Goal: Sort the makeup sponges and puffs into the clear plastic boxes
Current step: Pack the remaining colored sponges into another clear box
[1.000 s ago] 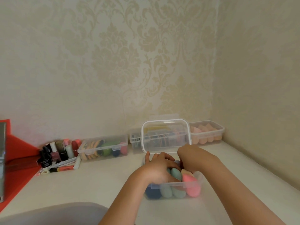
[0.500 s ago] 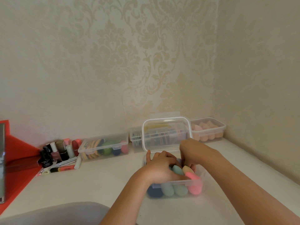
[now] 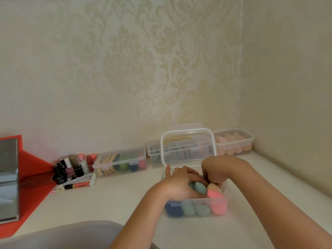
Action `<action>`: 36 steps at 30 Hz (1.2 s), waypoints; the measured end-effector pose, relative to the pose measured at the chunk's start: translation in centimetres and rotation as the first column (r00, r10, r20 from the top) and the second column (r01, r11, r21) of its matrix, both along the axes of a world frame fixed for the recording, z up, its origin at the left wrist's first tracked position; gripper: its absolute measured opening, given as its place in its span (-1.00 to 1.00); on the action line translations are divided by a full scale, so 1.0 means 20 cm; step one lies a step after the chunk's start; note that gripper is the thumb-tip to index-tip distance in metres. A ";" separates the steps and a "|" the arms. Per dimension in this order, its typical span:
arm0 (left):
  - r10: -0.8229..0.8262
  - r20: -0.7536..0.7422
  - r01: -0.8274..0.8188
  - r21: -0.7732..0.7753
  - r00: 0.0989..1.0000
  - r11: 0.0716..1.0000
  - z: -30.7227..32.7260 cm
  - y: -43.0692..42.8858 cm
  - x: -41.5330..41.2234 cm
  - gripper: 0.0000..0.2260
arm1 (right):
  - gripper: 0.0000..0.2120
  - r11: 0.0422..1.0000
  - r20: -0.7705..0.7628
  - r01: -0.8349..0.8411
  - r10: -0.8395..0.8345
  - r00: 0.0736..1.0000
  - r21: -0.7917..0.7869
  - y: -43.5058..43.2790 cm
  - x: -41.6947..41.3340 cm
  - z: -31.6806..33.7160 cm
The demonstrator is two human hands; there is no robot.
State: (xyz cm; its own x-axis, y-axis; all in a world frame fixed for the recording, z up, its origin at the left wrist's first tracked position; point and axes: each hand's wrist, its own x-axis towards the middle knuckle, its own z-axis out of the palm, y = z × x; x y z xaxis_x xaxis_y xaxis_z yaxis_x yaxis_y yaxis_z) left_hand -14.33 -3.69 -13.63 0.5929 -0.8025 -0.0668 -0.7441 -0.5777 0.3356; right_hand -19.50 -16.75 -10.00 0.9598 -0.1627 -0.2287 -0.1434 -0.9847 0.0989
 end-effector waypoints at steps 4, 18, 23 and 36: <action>0.003 0.009 -0.003 0.000 1.000 1.000 -0.01 0.00 0.01 -0.71 | -0.80 0.999 0.086 0.044 -0.042 0.995 -0.030 0.00 0.02 -0.03; 0.254 0.062 -0.250 -0.067 0.965 0.966 -0.03 -0.05 -0.01 -0.68 | -0.83 0.975 0.500 0.115 -0.197 0.843 0.190 -0.03 -0.04 -0.01; 0.304 -0.092 -0.317 -0.300 0.948 0.900 -0.03 -0.03 -0.02 -0.55 | -0.55 0.892 0.446 0.082 -0.300 0.843 0.445 -0.06 -0.08 -0.02; 0.510 -0.479 -0.681 -0.642 0.715 0.352 0.08 0.13 0.19 -0.36 | -0.55 0.620 0.158 0.104 -0.353 0.922 0.778 -0.17 -0.02 -0.15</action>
